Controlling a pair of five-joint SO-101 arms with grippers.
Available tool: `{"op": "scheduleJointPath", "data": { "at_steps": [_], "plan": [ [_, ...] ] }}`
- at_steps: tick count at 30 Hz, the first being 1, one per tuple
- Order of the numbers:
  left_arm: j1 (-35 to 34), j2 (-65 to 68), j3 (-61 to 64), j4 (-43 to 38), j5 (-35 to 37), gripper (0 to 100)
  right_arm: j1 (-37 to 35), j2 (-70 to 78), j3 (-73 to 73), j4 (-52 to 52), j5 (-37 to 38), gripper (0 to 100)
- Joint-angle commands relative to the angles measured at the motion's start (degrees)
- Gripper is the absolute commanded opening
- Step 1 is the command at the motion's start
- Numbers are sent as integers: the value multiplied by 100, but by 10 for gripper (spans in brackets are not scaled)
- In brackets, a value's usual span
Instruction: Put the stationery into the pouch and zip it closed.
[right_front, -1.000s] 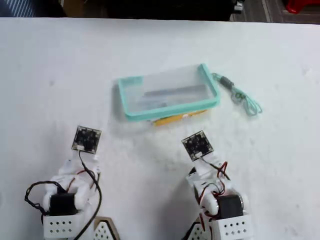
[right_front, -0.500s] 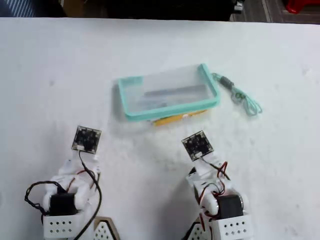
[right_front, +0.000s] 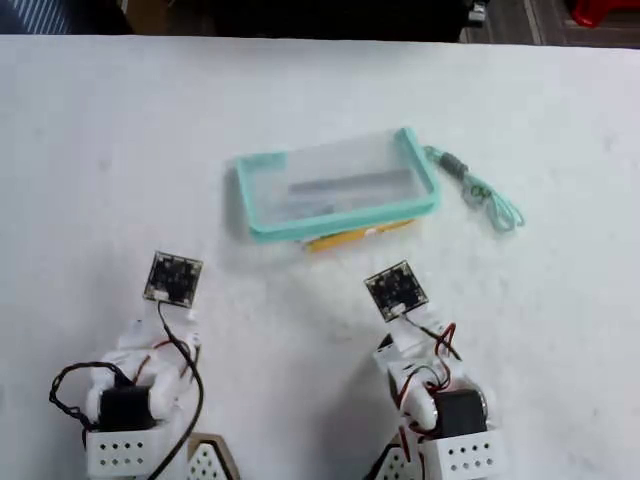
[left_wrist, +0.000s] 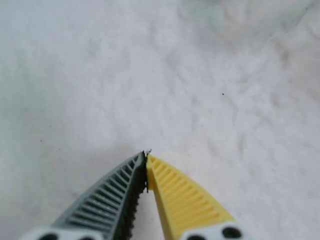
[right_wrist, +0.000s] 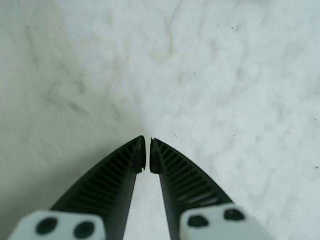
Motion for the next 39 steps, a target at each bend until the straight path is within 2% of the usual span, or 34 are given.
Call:
{"op": "scheduleJointPath", "data": {
  "at_steps": [1, 8, 15, 21, 25, 30, 39],
  "plan": [
    [-4, -66, -9, 18, -9, 24, 13, -13, 53, 31, 18, 18],
    [-40, -66, -132, -79, 0, 23, 40, -13, 53, 31, 26, 18],
    [-4, -66, -1204, -62, 9, 23, 84, -13, 53, 31, 0, 17],
    [40, -66, -1609, 167, -9, 23, 585, -13, 53, 22, 44, 18],
    [259, -66, -1635, -132, -62, 23, 602, -13, 53, 31, 44, 18],
    [233, -66, -1626, -1064, -325, 23, 567, -13, 53, 31, 26, 18],
    [286, -66, -1873, -2136, 492, 24, 567, -13, 53, 31, 0, 18]
  ]
}}
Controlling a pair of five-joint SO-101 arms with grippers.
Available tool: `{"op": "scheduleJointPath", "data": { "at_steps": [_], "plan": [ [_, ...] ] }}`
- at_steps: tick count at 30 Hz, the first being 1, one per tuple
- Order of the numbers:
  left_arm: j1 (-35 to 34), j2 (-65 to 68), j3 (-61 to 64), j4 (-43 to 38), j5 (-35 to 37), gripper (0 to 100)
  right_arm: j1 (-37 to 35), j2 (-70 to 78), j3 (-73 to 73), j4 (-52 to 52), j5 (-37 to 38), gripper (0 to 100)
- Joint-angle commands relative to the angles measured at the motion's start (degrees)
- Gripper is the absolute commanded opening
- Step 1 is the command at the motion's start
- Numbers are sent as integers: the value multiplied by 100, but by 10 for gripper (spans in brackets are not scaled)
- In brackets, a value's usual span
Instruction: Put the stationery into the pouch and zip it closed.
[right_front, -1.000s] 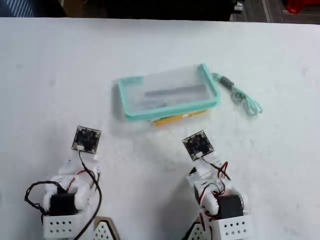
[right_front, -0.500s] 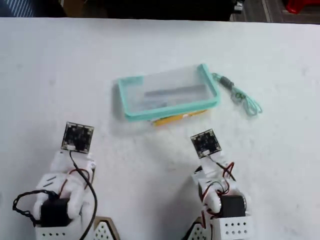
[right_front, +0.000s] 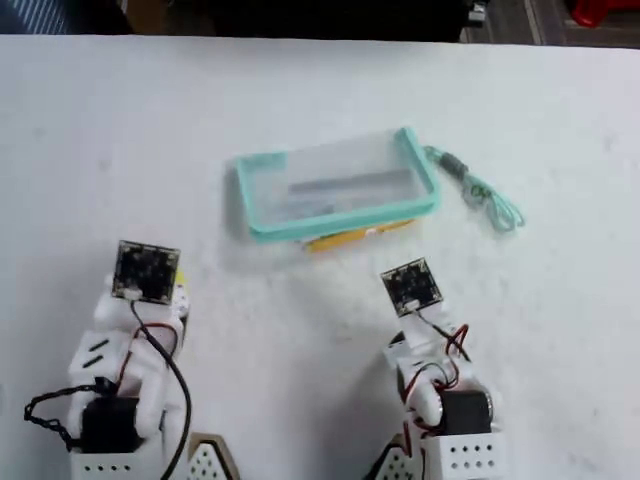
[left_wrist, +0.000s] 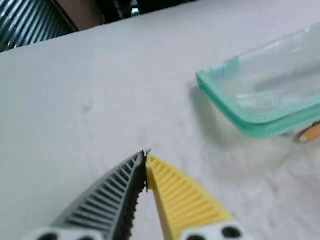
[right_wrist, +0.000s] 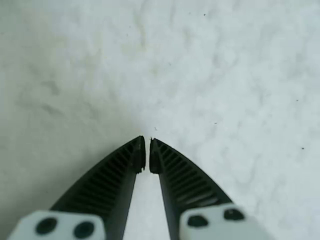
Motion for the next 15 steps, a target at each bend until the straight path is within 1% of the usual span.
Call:
{"op": "scheduleJointPath", "data": {
  "at_steps": [1, 4, 8, 11, 15],
  "plan": [
    [171, -48, -580, -747, 422, 24, 31, -13, 53, 31, 0, 18],
    [453, -48, -589, -1240, 448, 24, 31, -13, 53, 31, 0, 18],
    [769, -48, -352, -1064, 396, 24, 31, -13, 53, 31, 0, 18],
    [778, -48, 281, -1363, 343, 24, 66, -13, 53, 31, 9, 18],
    [778, -48, 1011, -1837, -229, 24, 66, -13, 53, 31, 9, 18]
  ]
}}
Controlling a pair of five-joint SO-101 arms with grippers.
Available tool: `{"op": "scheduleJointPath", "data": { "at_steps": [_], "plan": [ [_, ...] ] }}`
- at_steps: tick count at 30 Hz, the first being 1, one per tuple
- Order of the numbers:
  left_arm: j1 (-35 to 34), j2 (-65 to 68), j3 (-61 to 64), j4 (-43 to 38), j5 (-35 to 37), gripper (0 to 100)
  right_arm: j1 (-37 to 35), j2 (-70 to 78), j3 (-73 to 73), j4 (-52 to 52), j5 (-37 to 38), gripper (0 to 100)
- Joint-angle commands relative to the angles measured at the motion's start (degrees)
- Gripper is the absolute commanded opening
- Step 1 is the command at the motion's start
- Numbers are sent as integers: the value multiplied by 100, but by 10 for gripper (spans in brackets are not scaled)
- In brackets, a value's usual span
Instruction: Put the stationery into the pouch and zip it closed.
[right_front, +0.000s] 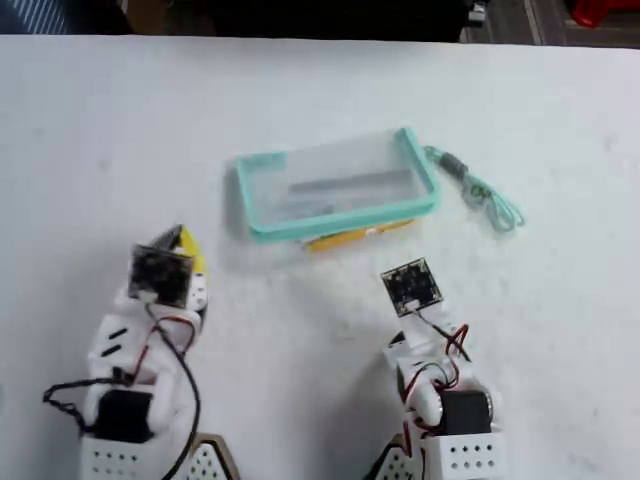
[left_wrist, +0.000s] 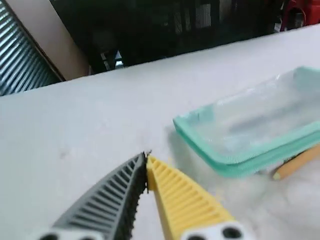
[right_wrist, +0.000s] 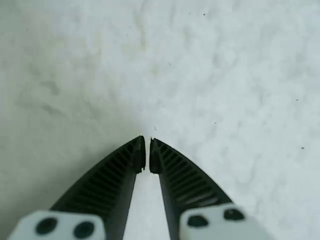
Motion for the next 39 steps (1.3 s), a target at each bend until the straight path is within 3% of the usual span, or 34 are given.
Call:
{"op": "scheduleJointPath", "data": {
  "at_steps": [1, 25, 33, 39],
  "plan": [
    [92, -66, 536, -510, -440, 24, 66, -13, 53, 31, 9, 18],
    [92, -66, 571, -466, -475, 24, 66, -13, 53, 31, 0, 17],
    [75, -66, 571, -501, -475, 24, -330, -31, 53, -286, 35, 18],
    [-31, -66, 571, -501, -448, 24, -637, -31, 53, -2105, 0, 19]
  ]
}}
